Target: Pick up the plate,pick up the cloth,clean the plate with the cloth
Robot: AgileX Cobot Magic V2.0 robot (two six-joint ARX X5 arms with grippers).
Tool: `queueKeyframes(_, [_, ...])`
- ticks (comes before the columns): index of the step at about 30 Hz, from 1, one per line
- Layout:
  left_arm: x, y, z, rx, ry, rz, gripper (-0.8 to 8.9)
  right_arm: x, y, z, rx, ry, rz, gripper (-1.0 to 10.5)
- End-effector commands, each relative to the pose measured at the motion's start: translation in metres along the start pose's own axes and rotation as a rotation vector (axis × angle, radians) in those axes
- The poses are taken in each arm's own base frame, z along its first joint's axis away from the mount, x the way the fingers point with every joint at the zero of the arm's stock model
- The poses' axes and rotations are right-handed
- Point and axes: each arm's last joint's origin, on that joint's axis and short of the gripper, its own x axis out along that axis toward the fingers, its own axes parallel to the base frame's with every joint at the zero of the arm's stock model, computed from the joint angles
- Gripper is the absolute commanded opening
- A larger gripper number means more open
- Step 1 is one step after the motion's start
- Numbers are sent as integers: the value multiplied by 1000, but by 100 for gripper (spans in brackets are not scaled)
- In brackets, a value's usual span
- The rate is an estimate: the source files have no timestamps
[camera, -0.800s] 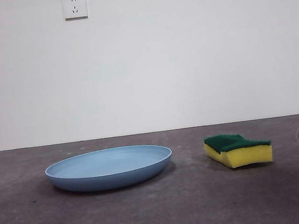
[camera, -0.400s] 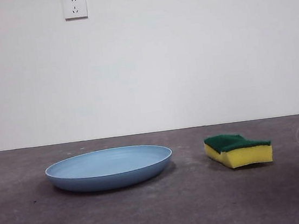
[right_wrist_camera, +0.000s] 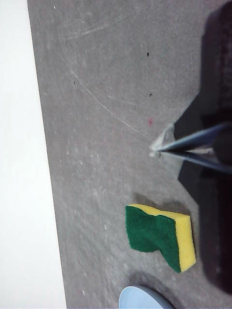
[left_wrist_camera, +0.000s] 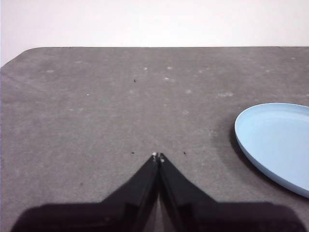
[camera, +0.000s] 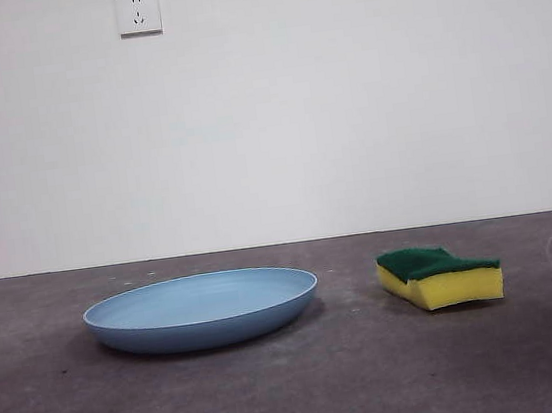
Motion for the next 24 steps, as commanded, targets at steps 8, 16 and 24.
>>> queueKeyframes(8, [1,1,-4,0,9,5,-3,1,-1,-5,14,16,-5,1])
queueKeyframes(16, [1,1,-4,0,9,5,-3,1,-1,-5,14,16,-5,1])
queueKeyframes(24, [1,1,-4,0,9,5,-3,1,-1,-5,14,16,-5,1])
